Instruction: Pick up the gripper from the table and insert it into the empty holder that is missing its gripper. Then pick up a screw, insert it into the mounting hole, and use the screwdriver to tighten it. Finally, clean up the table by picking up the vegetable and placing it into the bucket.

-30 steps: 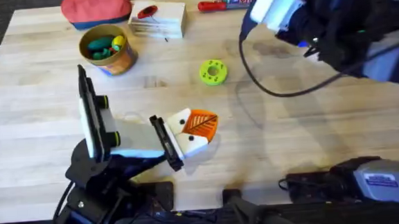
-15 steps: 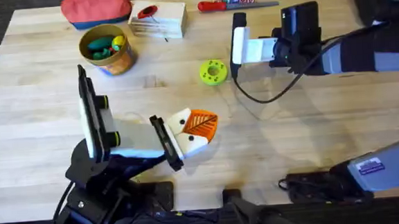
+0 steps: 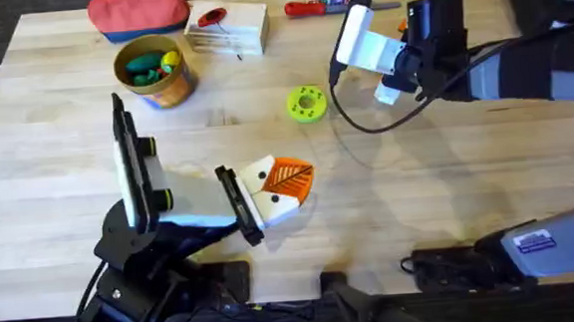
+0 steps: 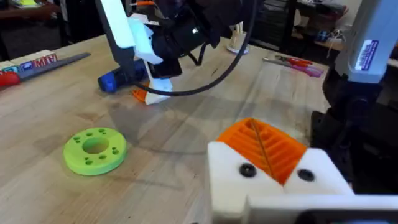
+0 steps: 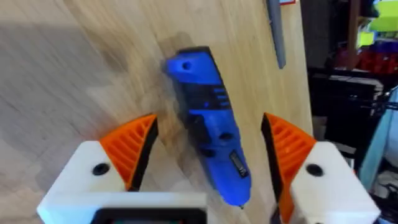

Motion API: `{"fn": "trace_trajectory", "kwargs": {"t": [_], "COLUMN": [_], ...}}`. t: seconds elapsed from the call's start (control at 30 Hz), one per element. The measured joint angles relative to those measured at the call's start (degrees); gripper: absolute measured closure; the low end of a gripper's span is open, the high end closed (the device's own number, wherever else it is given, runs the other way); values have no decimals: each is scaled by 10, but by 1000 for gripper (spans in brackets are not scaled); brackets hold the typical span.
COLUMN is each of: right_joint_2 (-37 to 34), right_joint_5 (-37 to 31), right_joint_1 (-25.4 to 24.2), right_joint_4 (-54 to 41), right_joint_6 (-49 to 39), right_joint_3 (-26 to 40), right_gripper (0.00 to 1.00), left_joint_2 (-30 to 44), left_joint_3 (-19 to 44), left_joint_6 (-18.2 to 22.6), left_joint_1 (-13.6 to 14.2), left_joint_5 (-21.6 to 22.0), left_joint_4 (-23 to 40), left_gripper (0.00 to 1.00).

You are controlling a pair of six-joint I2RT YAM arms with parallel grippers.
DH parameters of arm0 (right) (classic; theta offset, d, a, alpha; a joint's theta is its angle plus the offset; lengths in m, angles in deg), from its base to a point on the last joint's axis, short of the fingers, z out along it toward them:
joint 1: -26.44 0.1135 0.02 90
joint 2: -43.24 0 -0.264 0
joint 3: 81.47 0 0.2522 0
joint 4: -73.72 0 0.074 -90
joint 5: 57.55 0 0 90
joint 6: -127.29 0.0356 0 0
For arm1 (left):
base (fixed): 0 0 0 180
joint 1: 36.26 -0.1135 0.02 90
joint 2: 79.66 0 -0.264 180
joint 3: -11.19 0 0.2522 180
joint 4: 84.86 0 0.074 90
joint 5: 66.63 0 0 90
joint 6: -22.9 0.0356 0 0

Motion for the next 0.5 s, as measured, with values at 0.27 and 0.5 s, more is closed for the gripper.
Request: {"fn": "trace_trajectory", "kwargs": {"t": [0.27,0.5], "right_joint_2": [69,200], "right_joint_5": [19,95], "right_joint_1": [35,37], "right_joint_4": [-67,-126], "right_joint_6": [147,308], "right_joint_3": [-12,-12], "right_gripper": [10,11], "left_joint_2": [0,0], "left_joint_3": [0,0], "left_joint_6": [2,2], "left_joint_1": [0,0], "left_joint_5": [0,13], "left_joint_4": [0,-1], "left_gripper": [134,14]}}
